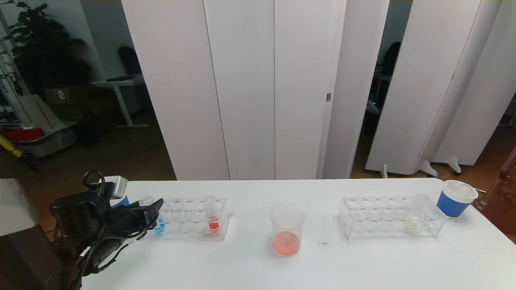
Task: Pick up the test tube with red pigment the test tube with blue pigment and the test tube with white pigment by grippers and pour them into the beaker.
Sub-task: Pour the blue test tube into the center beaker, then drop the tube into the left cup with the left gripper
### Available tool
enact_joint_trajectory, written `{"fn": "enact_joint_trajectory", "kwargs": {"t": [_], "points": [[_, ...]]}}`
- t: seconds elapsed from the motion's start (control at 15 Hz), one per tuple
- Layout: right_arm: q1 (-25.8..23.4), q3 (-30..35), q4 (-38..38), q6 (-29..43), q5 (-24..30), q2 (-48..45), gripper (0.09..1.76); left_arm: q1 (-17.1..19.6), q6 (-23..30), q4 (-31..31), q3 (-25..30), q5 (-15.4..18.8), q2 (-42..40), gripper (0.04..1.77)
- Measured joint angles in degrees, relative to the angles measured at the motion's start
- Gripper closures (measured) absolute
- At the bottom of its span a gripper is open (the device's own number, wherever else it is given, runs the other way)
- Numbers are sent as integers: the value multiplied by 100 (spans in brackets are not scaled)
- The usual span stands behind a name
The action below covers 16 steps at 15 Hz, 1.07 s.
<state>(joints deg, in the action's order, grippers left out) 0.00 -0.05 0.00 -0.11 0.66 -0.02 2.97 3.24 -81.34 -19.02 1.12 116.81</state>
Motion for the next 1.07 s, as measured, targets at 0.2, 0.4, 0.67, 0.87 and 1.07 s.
{"fn": "enact_joint_trajectory", "kwargs": {"t": [0.2, 0.4, 0.67, 0.87, 1.07], "points": [[0, -2, 0, 1, 2, 0, 10, 7, -7, -72, -18, -2, 74, 111], [0, 0, 2, 0, 2, 0, 10, 5, -11, -118, -18, -2, 118, 123], [0, 0, 2, 0, 2, 0, 10, 7, -27, -118, -16, -16, 129, 123], [0, 0, 0, 1, 0, 0, 10, 7, -52, -100, 0, -13, 94, 123], [0, 0, 0, 1, 5, 0, 10, -2, -82, -57, 15, -9, 0, 123]]}}
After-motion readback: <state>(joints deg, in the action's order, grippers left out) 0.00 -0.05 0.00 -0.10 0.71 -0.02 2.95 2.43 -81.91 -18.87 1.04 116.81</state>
